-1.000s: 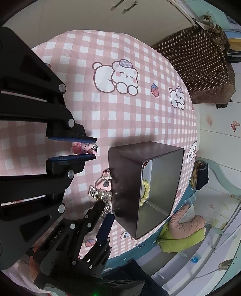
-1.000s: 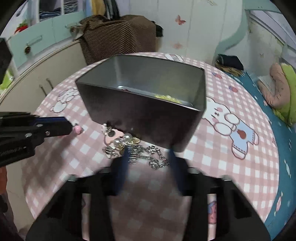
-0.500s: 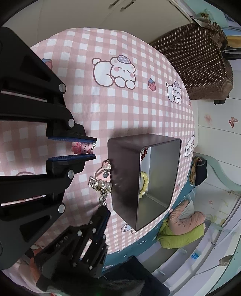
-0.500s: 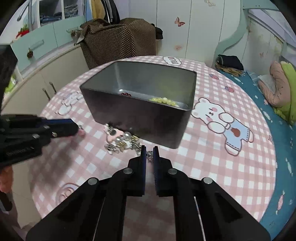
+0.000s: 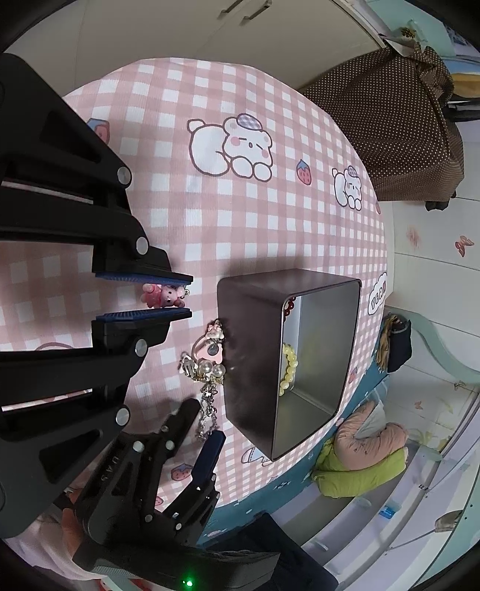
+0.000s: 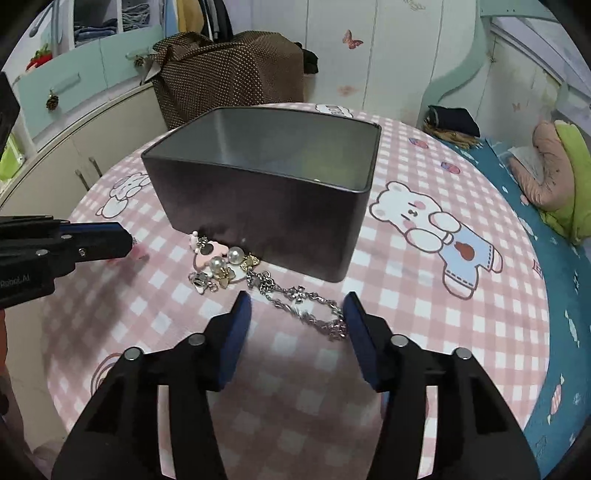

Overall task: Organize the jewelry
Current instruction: 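Lift the pink bear charm and silver keychains and carry both over the tin box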

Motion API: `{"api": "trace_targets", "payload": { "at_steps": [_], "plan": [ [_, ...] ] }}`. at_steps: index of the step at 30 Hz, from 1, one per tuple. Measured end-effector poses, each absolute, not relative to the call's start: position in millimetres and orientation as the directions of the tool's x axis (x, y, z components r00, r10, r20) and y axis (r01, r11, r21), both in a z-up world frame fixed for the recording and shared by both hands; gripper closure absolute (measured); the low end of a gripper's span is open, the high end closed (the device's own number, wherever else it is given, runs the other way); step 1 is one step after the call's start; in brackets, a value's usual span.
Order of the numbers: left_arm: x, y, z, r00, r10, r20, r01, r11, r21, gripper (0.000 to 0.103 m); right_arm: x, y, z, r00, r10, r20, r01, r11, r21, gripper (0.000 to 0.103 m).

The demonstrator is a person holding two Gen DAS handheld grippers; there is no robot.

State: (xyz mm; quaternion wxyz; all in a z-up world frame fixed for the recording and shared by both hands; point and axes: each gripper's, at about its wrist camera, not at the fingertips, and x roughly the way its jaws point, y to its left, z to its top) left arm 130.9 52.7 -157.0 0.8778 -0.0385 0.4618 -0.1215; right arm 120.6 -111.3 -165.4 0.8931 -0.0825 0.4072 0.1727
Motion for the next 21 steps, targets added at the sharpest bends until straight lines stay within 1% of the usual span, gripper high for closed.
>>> {"api": "trace_targets", "payload": {
  "at_steps": [2, 4, 6, 11, 21],
  "plan": [
    [130.9, 52.3, -157.0, 0.543, -0.249, -0.802, 0.178, 0.968, -0.18, 0.09, 122.6, -114.5, -164.9, 0.614, 0.226, -0.756, -0.361, 0.933, -0.014, 0.09],
    [131.3, 52.2, -157.2, 0.543, -0.25, -0.802, 0.177, 0.967, -0.182, 0.09, 122.3, -116.9, -164.6, 0.608, 0.239, -0.757, -0.373, 0.928, -0.007, 0.091],
    [131.3, 52.1, -157.0, 0.543, -0.252, -0.801, 0.177, 0.967, -0.184, 0.09, 119.5, -114.4, -164.5, 0.615, 0.217, -0.758, -0.368, 0.929, -0.033, 0.091],
    [130.5, 52.9, -154.2, 0.55, -0.252, -0.796, 0.176, 0.967, -0.185, 0.09, 117.9, -118.4, -163.1, 0.616, 0.227, -0.754, -0.346, 0.938, 0.0, 0.091],
    [127.4, 52.1, -136.7, 0.58, -0.269, -0.769, 0.2, 0.962, -0.186, 0.09, 110.7, -123.8, -136.7, 0.665, 0.237, -0.708, -0.339, 0.941, -0.004, 0.091]
  ]
}}
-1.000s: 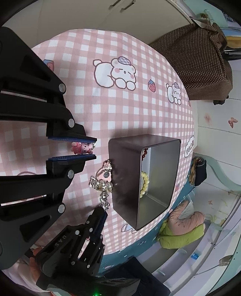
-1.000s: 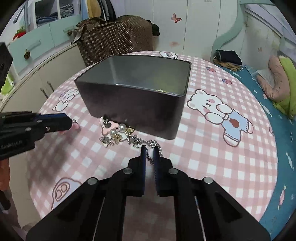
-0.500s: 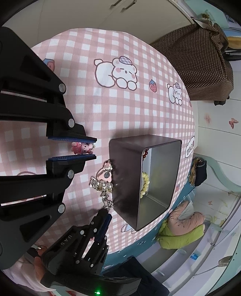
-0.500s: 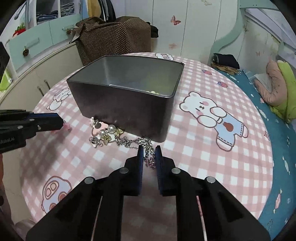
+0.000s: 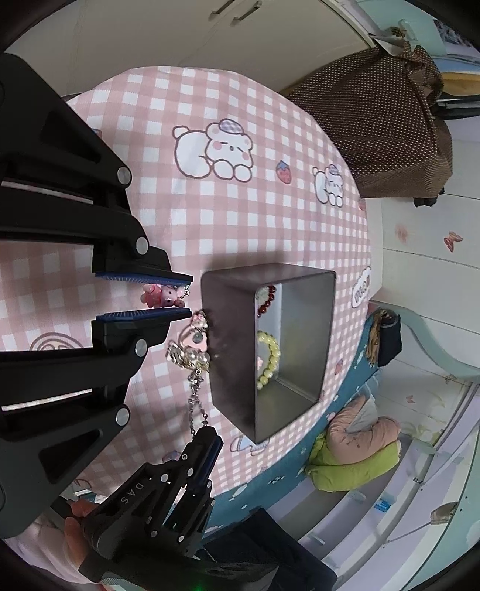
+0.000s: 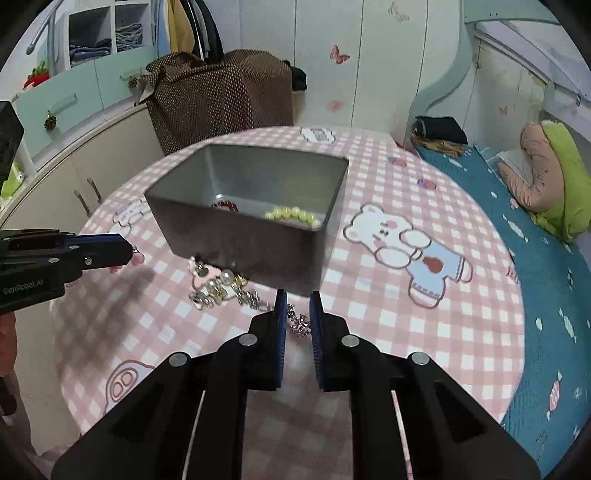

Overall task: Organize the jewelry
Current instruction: 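Lift the pink bear charm and silver keychains and carry both over the tin box, then lower the bear charm and keychains into the tin box and open both tools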

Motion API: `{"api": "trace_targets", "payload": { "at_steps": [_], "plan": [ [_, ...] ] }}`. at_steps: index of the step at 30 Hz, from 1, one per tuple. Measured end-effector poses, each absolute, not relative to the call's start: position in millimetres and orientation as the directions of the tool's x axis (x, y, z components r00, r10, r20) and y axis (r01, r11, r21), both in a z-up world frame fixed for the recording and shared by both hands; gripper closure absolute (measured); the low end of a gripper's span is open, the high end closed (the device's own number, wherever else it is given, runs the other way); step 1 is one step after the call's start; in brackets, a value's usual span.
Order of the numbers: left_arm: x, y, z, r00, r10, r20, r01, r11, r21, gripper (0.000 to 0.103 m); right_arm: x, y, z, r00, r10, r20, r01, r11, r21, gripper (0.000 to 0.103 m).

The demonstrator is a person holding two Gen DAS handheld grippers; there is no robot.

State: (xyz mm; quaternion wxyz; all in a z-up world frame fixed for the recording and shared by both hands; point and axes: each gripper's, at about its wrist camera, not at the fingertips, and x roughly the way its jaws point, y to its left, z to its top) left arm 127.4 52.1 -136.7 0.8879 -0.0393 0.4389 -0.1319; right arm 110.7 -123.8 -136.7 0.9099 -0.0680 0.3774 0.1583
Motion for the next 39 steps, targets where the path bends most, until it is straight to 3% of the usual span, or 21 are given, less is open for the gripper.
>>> {"api": "trace_targets", "payload": {
  "at_steps": [21, 39],
  "plan": [
    [111.9, 46.4, -74.4, 0.695, -0.287, -0.659, 0.25, 0.956, -0.152, 0.09, 98.6, -123.8, -68.9, 0.786, 0.268, -0.557, -0.352, 0.935, -0.048, 0.091],
    [140.6, 31.7, -57.0, 0.717, -0.288, -0.635, 0.272, 0.954, -0.124, 0.09, 115.9, -121.3, -51.5, 0.798, 0.316, -0.513, -0.374, 0.927, -0.011, 0.091]
  ]
}}
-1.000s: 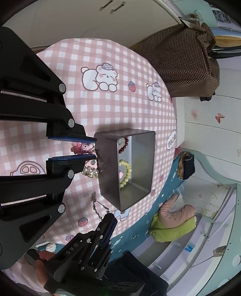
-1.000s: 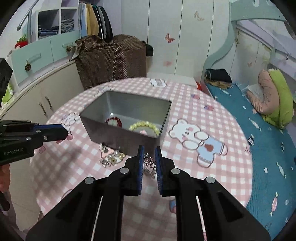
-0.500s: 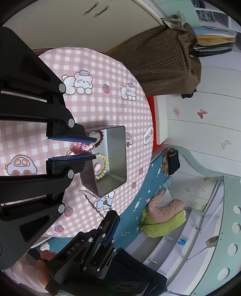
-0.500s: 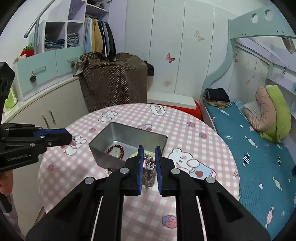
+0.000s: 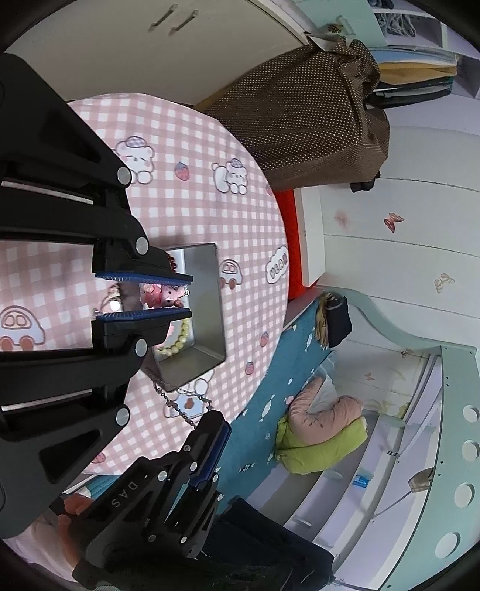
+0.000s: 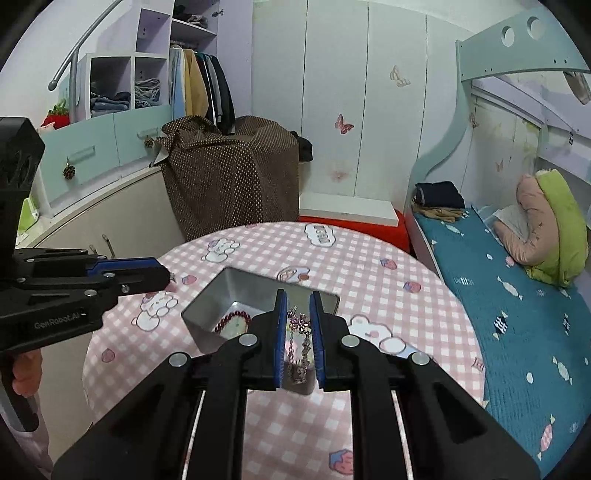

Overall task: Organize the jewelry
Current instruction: 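Lower the bear charm and keychains into the tin box and open both tools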

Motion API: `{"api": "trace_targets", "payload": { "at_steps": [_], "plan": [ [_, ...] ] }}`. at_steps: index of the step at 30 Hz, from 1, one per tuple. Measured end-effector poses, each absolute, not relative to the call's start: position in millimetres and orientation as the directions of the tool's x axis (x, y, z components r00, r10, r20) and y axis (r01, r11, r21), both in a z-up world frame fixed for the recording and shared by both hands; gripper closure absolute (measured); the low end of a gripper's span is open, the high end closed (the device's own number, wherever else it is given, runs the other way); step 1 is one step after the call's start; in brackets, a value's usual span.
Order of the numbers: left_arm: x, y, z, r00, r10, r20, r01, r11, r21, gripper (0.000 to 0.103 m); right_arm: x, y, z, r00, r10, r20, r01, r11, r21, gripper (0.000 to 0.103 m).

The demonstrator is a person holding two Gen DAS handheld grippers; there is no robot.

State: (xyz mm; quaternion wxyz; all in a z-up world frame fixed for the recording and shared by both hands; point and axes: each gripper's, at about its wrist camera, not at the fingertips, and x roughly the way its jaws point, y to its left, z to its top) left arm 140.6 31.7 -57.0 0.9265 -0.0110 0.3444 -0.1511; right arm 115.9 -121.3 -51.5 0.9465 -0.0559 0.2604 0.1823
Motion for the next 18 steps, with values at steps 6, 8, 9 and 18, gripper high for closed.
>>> {"api": "trace_targets", "payload": {
  "at_steps": [6, 8, 9, 18],
  "plan": [
    [158.3, 25.2, -48.0, 0.725, -0.301, -0.619, 0.293, 0.949, -0.119, 0.09, 126.9, -118.4, -36.5, 0.813, 0.33, -0.48, -0.383, 0.924, -0.014, 0.091],
    [164.5, 23.7, -46.6, 0.725, -0.305, -0.618, 0.297, 0.947, -0.119, 0.09, 132.9, -118.0, -31.0, 0.817, 0.337, -0.467, -0.386, 0.922, -0.009, 0.091],
    [168.1, 22.7, -46.7, 0.724, -0.307, -0.618, 0.299, 0.947, -0.121, 0.09, 136.2, -118.2, -29.4, 0.82, 0.336, -0.463, -0.384, 0.923, -0.009, 0.091],
    [197.1, 19.9, -68.7, 0.683, -0.317, -0.658, 0.293, 0.944, -0.151, 0.09, 171.1, -116.6, -54.3, 0.773, 0.347, -0.531, -0.382, 0.923, 0.047, 0.091]
  ]
}}
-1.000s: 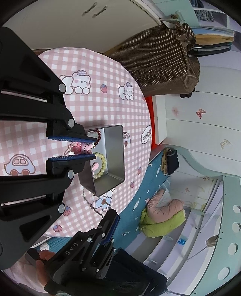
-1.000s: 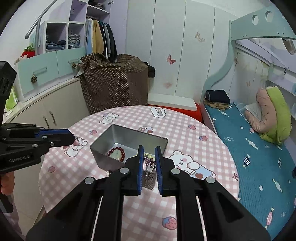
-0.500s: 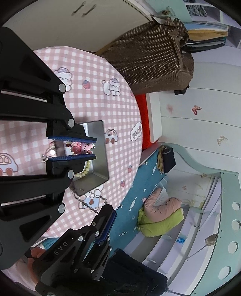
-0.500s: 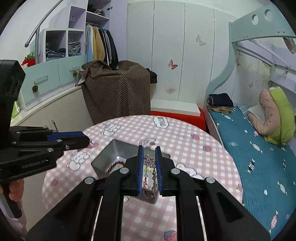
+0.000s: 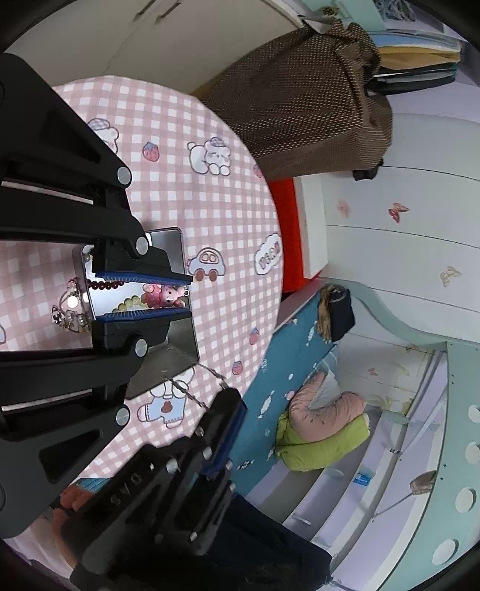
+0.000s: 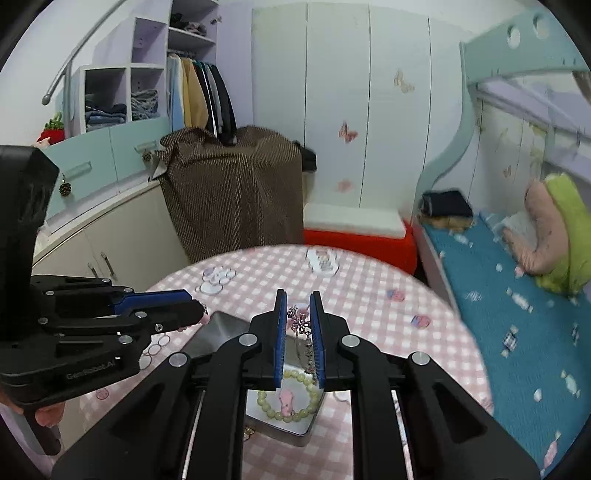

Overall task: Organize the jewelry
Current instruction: 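Lower the bear charm and keychains into the tin box and open both tools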

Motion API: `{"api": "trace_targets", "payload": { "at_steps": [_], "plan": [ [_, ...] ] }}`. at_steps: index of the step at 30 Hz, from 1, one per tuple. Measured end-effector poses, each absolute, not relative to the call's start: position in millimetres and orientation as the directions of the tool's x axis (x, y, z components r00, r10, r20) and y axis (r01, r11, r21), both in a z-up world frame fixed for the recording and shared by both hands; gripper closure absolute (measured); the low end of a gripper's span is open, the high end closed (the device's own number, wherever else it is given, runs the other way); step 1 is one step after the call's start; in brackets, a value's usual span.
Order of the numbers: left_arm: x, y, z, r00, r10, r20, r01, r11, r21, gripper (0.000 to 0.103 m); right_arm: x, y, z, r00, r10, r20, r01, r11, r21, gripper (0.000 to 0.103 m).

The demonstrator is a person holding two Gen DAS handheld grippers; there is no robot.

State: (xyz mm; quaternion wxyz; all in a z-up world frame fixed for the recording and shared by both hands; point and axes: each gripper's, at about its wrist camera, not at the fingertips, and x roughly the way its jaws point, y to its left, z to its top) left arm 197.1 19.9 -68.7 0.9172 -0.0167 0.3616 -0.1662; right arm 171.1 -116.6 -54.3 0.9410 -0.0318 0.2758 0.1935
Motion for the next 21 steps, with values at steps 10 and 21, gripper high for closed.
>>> {"api": "trace_targets", "payload": {
  "at_steps": [10, 21],
  "plan": [
    [224.9, 15.7, -106.0, 0.617, -0.302, -0.727, 0.284, 0.947, -0.153, 0.09, 192.3, -111.6, -94.4, 0.689, 0.356, -0.631, -0.386, 0.918, 0.096, 0.091],
    [229.0, 21.2, -116.2, 0.613, -0.258, -0.747, 0.246, 0.961, -0.13, 0.06, 191.7, -121.9, -91.7, 0.714, 0.305, -0.63, -0.332, 0.94, 0.079, 0.044]
  ]
}}
